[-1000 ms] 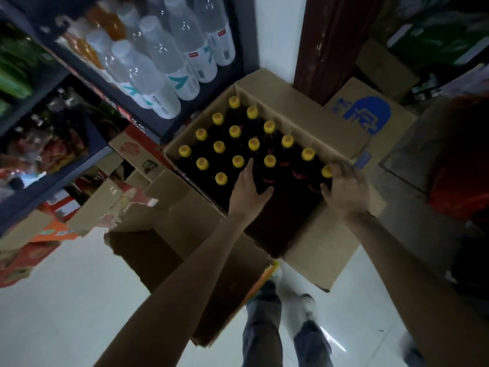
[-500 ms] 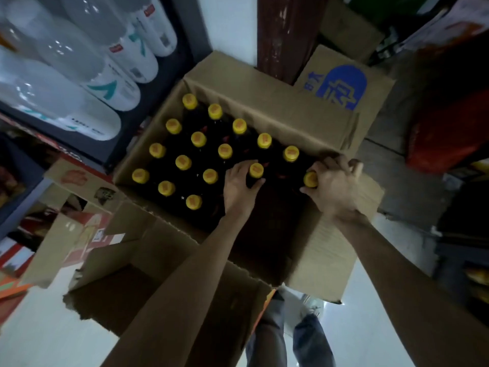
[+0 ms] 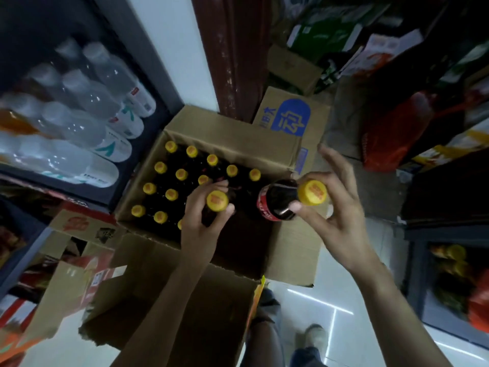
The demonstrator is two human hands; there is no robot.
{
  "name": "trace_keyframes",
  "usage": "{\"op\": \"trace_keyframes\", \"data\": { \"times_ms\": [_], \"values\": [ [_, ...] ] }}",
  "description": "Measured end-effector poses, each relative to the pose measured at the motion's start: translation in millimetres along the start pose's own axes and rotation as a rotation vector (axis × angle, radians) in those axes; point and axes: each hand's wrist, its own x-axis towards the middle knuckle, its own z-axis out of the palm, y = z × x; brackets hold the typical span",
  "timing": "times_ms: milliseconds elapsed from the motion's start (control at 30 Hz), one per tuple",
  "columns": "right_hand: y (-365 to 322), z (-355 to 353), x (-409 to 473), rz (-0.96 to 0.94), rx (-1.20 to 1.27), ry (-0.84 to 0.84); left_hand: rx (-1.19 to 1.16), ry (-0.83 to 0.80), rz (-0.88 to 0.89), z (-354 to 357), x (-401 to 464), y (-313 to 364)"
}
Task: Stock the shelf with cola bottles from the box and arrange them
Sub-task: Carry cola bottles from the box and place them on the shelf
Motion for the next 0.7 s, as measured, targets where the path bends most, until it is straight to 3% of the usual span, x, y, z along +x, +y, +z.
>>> {"op": "trace_keyframes", "data": {
  "times_ms": [67,133,433,700],
  "values": [
    [-22,-14,-7,0.084,0.306,0.059,-0.077,-0.102,0.130,-5,-4,41],
    [-35,-29,-17,0.133,0.426,0.155,-0.108,-0.196,0.215,-3,-6,74],
    [-56,-123,-119,0.130,0.202,0.382,-0.253,-0.365,0.269,71,-39,170],
    [-55,-243,-281,0.178,0.049,0.668,-0.217,-0.497,0.393,200,-165,236]
  ]
}}
